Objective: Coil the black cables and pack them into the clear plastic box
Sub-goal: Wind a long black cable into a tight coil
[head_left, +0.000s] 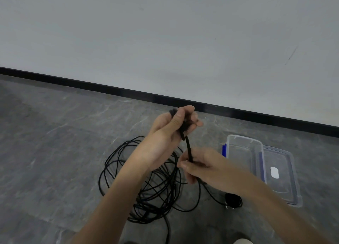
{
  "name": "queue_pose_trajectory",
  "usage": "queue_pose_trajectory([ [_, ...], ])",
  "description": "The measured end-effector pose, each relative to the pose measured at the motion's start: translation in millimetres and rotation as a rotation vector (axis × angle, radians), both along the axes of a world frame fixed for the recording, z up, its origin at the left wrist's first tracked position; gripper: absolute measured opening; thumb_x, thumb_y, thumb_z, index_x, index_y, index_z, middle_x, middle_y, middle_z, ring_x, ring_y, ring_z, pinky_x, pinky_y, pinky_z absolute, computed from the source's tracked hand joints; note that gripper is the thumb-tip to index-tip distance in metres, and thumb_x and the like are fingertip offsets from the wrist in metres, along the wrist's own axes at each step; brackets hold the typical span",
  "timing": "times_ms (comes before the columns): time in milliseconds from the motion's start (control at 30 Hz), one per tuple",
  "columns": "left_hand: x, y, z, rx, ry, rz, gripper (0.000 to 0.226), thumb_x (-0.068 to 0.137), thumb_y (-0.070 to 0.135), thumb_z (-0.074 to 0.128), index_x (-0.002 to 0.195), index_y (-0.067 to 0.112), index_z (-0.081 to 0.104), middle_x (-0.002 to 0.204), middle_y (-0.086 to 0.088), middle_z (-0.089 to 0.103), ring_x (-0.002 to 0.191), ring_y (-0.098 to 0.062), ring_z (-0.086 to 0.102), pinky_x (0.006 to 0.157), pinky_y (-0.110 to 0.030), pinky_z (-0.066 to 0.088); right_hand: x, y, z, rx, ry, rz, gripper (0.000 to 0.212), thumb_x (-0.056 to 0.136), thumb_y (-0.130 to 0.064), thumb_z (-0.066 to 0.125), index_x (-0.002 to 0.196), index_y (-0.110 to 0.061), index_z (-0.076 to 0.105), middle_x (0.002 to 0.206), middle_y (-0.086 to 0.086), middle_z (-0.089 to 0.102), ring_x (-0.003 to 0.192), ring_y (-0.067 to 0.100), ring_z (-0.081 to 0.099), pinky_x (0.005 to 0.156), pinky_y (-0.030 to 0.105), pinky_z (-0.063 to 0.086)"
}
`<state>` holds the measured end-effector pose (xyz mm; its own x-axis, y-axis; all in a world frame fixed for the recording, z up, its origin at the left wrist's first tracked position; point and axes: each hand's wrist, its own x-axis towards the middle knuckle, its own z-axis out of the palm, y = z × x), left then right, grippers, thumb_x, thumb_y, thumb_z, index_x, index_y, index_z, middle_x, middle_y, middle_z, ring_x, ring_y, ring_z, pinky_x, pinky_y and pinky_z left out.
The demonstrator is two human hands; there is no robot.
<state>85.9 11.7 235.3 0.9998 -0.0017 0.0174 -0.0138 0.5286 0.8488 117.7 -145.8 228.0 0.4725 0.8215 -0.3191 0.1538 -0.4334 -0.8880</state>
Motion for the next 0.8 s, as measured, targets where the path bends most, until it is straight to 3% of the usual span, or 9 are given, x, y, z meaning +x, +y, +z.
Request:
queue_pose_trajectory([
  [200,1,-8,-5,0.365,-0.055,0.093,0.02,0.099,0.021,0.038,0.101,0.015,0.057,0.085,0.009,0.063,0.091,-0.014,0.063,0.088,-0.026,0.047,-1,-3,-4,-0.027,0.096,-0.01,0.023,0.096,-0.019,0.055,0.117,-0.027,0.052,0.101,0.014,0.069,0.096,0.018,0.068,0.094,0.035,0.053],
  [267,2,-9,-7,0.448,-0.072,0.112,0.021,0.1,0.019,0.037,0.098,0.015,0.057,0.084,0.009,0.061,0.09,-0.014,0.063,0.088,-0.024,0.047,-2,-2,-5,-0.037,0.085,-0.009,0.022,0.097,-0.017,0.052,0.117,-0.027,0.05,0.095,0.013,0.069,0.089,0.01,0.068,0.089,0.026,0.054],
  [333,3,-7,-10,0.553,-0.082,0.143,0.02,0.1,0.017,0.037,0.096,0.016,0.056,0.084,0.008,0.06,0.089,-0.015,0.063,0.088,-0.025,0.048,-3,-1,-3,-0.013,0.022,-0.05,0.019,0.099,-0.016,0.048,0.116,-0.024,0.052,0.077,0.001,0.064,0.069,-0.002,0.062,0.072,0.014,0.051],
  [467,3,-5,-18,0.752,-0.065,0.206,0.019,0.101,0.013,0.039,0.099,0.023,0.054,0.09,0.0,0.063,0.092,-0.014,0.063,0.089,-0.022,0.048,-6,-2,2,0.037,-0.148,-0.115,0.018,0.1,-0.018,0.045,0.105,-0.011,0.061,0.065,-0.003,0.061,0.053,0.0,0.052,0.051,0.013,0.04],
  [600,3,-13,-20,0.957,-0.058,0.201,0.027,0.1,0.005,0.041,0.097,0.03,0.051,0.095,0.005,0.06,0.094,0.001,0.057,0.087,-0.013,0.043,-11,-4,3,0.016,-0.18,-0.031,0.013,0.098,-0.014,0.048,0.104,-0.011,0.059,0.072,0.0,0.065,0.06,0.002,0.058,0.058,0.019,0.048],
  [700,3,-17,-19,1.031,-0.033,0.189,0.028,0.1,0.004,0.041,0.098,0.031,0.05,0.099,0.009,0.059,0.098,0.009,0.054,0.087,-0.007,0.04,-15,-4,-1,-0.016,-0.129,0.017,0.022,0.099,-0.013,0.047,0.117,-0.026,0.047,0.079,-0.001,0.066,0.073,0.003,0.064,0.07,0.02,0.054],
  [800,3,-17,-20,1.066,-0.027,0.206,0.029,0.1,0.005,0.041,0.096,0.033,0.05,0.101,0.009,0.059,0.098,0.012,0.054,0.086,-0.005,0.04,-14,-4,-5,-0.013,-0.155,0.02,0.016,0.1,-0.016,0.044,0.112,-0.024,0.052,0.072,0.001,0.06,0.063,0.011,0.058,0.062,0.026,0.051],
])
